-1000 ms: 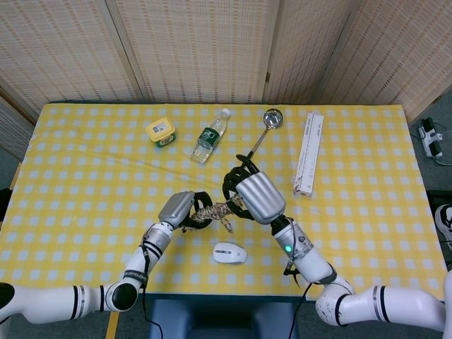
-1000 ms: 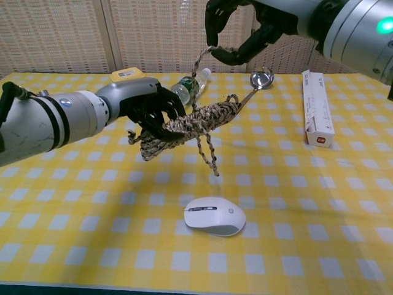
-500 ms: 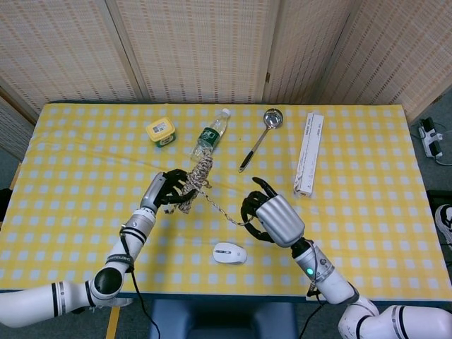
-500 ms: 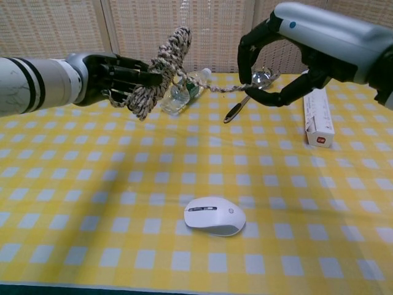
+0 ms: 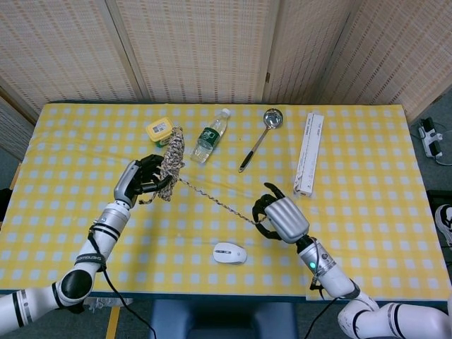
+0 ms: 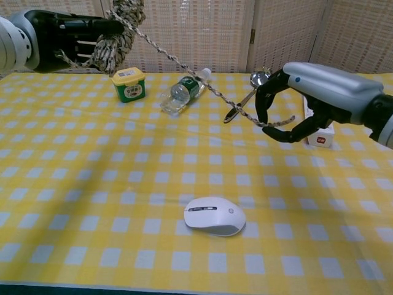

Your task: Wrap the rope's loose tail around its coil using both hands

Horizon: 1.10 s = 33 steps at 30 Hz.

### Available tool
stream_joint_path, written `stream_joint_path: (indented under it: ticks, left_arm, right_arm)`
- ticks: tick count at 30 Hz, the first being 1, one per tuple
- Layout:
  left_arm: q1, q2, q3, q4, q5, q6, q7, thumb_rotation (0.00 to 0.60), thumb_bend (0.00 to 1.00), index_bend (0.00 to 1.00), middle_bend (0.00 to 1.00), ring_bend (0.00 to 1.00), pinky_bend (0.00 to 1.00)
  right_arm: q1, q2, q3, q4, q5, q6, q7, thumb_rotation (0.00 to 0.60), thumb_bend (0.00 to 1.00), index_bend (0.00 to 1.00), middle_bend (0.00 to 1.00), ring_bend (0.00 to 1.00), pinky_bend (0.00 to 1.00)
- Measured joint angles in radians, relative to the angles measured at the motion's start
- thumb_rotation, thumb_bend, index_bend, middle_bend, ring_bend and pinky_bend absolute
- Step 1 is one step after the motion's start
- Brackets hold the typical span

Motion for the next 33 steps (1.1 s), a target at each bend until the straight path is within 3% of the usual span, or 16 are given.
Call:
stream_joint_path:
  ticks: [11, 17, 25, 33]
  left_arm:
    - [0.037, 0.059, 0.004, -0.013, 0.119, -0.045, -0.115, 0.600, 0.69, 0.68, 0.70, 0.66, 0.68]
    - [0.045, 0.076, 0.027, -0.023, 0.236, -0.069, -0.134, 0.600, 0.69, 0.68, 0.70, 0.65, 0.68]
    - [0.045, 0.076, 0.107, -0.014, 0.499, -0.064, -0.127, 0.600, 0.69, 0.69, 0.70, 0.65, 0.66]
    - [0.026, 0.048, 0.220, 0.021, 0.730, 0.039, -0.063, 0.600, 0.68, 0.70, 0.70, 0.65, 0.65]
  right_arm:
    - [0.000, -0.031, 0.024, 0.061, 0.069, -0.046, -0.016, 0.600, 0.53, 0.76, 0.50, 0.35, 0.12]
    - [0.021, -0.040, 0.075, 0.046, 0.122, -0.074, -0.016, 0.600, 0.53, 0.76, 0.50, 0.35, 0.15]
    - [0.074, -0.053, 0.188, -0.027, 0.239, -0.098, -0.030, 0.600, 0.53, 0.76, 0.50, 0.37, 0.19]
    - [0.120, -0.054, 0.287, -0.090, 0.342, -0.096, -0.035, 0.600, 0.53, 0.76, 0.50, 0.38, 0.19]
